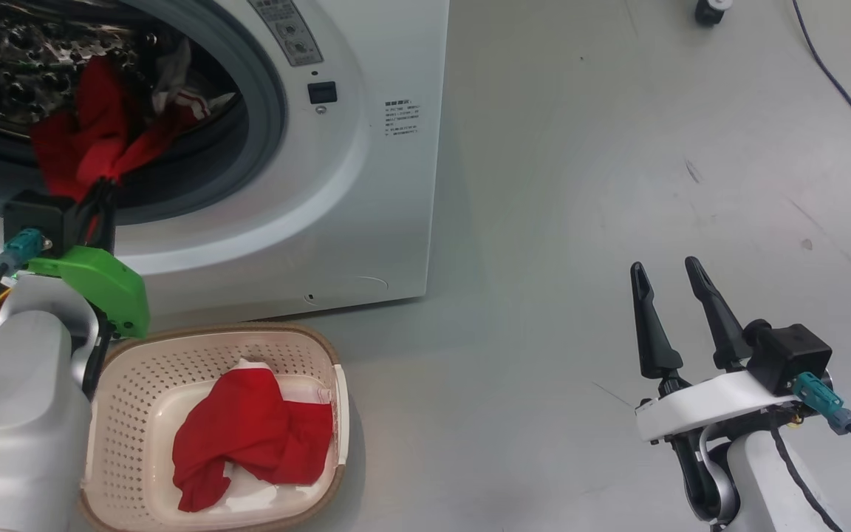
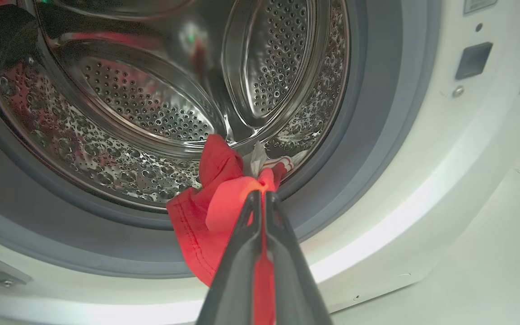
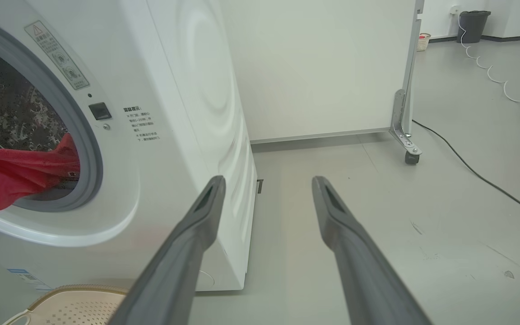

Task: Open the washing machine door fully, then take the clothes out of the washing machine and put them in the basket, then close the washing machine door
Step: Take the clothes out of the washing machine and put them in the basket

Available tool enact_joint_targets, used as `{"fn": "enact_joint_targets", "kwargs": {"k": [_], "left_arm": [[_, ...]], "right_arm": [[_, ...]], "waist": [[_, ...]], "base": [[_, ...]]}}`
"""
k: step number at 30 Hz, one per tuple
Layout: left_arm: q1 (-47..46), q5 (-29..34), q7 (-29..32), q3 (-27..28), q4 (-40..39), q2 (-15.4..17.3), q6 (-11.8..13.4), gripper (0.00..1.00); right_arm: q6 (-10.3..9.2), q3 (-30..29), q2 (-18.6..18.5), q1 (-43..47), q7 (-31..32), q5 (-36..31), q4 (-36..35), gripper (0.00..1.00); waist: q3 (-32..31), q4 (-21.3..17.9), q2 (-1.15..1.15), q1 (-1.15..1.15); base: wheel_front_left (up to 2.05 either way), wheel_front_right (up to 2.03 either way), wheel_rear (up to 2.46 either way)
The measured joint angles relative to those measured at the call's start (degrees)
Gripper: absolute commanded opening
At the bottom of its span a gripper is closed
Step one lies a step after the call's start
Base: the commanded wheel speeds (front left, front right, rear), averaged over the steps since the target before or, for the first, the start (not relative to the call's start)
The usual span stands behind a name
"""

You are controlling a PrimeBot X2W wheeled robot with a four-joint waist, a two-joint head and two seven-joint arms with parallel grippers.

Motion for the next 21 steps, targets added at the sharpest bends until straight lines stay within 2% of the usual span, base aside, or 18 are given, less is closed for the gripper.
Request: {"fn": "enact_joint_targets", "kwargs": {"k": [13,21], "left_arm": [[5.2,0.02,-0.81,-0.02,-7.98,-0.43,-0.01,0.0],[7.69,-0.01,-0.86,3.28,-20.02,-0.49,0.46,0.0]], "right_arm": [[0.55,-0.31,-0.03,2.61,0.0,-0.27,0.14,1.0],[0.76,-0.49,-0.03,3.03,0.0,-0.6,0.12,1.0]], "waist": [[-4.31,4.16,0.0,0.0],[-5.29,4.77,0.0,0.0]], "base": [[0.0,0.0,0.0],[0.0,0.0,0.0]]}}
